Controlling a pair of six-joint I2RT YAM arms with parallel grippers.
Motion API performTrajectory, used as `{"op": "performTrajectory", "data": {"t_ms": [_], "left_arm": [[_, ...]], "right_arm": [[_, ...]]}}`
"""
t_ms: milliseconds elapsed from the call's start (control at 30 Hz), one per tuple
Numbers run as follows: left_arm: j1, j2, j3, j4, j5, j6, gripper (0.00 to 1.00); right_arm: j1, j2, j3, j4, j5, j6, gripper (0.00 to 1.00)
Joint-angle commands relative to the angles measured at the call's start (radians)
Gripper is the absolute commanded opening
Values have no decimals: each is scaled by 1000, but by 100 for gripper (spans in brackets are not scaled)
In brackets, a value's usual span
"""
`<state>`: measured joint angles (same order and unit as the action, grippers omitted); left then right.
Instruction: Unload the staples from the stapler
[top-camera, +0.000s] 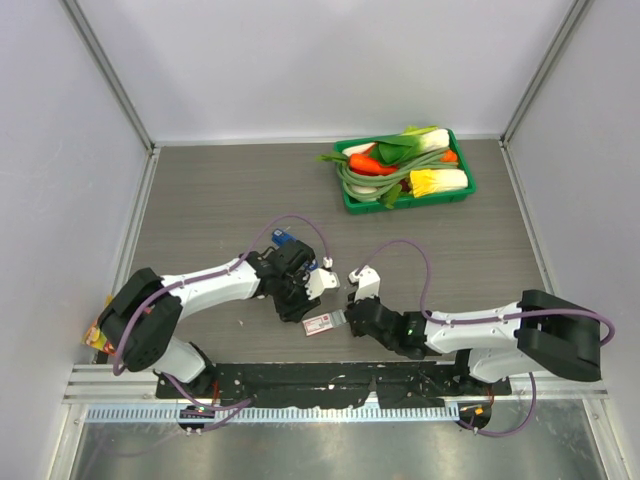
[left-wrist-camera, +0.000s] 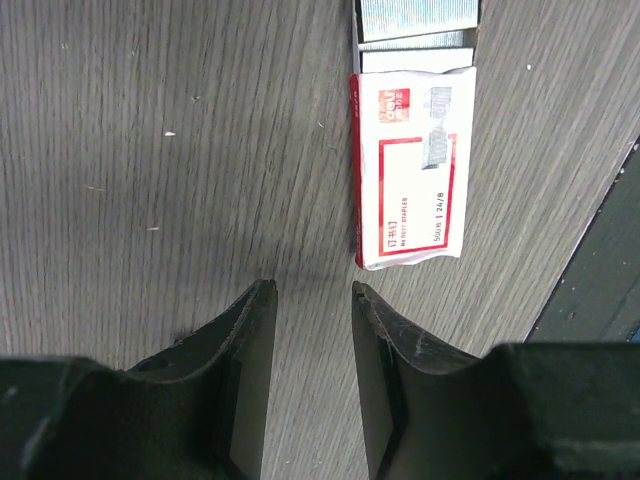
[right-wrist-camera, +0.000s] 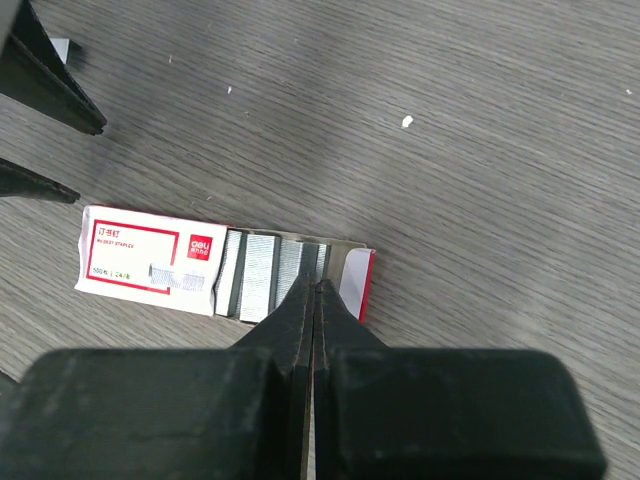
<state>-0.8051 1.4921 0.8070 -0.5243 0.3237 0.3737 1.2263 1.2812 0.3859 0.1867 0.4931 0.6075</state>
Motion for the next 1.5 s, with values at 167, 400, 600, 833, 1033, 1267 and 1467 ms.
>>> {"op": "performTrajectory", "data": {"t_ms": [167, 400, 600, 833, 1033, 1267, 1467], "left_arm": [[-5, 7, -8, 49, -6, -2, 40], [-6, 5, -8, 50, -5, -4, 40], [-6, 2, -12, 55, -9, -7, 39], [-6, -1, -15, 53, -14, -4, 40], [-6, -3, -15, 52, -18, 1, 40], [-6, -10, -15, 49, -25, 1, 39], [-6, -20, -14, 43, -31, 4, 39]], "right_arm": [[-2, 27, 39, 31, -10, 9, 1], [2, 30, 47, 33, -13, 2, 1], [24, 44, 79, 11, 5, -23, 1], [39, 72, 100, -1, 12, -35, 1], [41, 86, 93, -6, 10, -28, 1], [42, 121, 79, -4, 4, -22, 1], [56, 84, 99, -70, 30, -46, 1]]}}
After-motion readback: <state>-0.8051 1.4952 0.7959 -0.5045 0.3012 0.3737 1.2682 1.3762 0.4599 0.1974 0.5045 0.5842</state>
